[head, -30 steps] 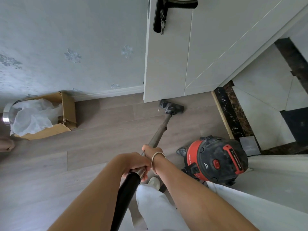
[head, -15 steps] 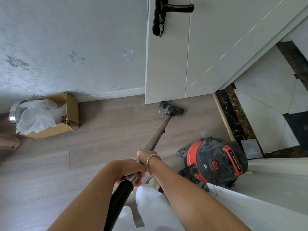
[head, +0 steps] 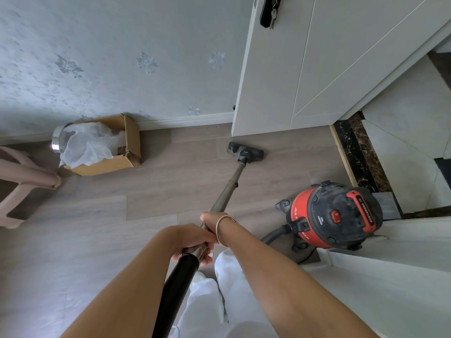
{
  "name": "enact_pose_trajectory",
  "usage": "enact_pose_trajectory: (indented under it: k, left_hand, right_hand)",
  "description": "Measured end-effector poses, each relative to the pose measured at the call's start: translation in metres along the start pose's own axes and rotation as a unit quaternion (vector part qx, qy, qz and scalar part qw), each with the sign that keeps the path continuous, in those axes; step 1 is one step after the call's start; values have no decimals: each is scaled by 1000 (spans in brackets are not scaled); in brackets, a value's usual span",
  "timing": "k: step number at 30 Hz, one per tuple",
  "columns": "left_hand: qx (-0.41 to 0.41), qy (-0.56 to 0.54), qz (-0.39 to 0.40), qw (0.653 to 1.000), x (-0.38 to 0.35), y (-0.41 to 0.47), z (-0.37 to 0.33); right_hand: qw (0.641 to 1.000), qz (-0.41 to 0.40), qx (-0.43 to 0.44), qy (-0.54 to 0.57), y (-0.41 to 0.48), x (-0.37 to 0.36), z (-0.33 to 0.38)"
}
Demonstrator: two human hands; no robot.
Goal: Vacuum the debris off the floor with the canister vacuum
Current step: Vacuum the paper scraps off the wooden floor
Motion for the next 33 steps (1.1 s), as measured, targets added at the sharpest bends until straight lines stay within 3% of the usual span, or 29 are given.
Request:
enact_pose_trajectory:
  k: [9,15,23,29,33]
  left_hand:
    - [-18,6,-26,999,-6,2,33]
    - [-7,116,-53,992,-6,-7,66]
    - [86,96,-22,991,-10,-7,120]
    - [50,39,-57,996,-36,7,124]
    - [19,-6,-68,998,-37,6,142]
  right_hand:
    - [1000,-4,17,-20,-13,-19,-27]
    - [999,1,13,-43,-23,-40,-56]
    - [998,58,7,20,-28,-78,-106]
    - [993,82,-65,-54,-27,-57,-120]
    - [995,68,-44,-60,-17,-59,-122]
Point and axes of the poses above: each hand's wrist, its own y-axis towards the middle knuckle, its own x-axis out of the back of the hand, z = x × y, the point moved 7 cm from there along y, towards the middle knuckle, and after that the axes turned 8 degrees about y, right-handed, at the moved point
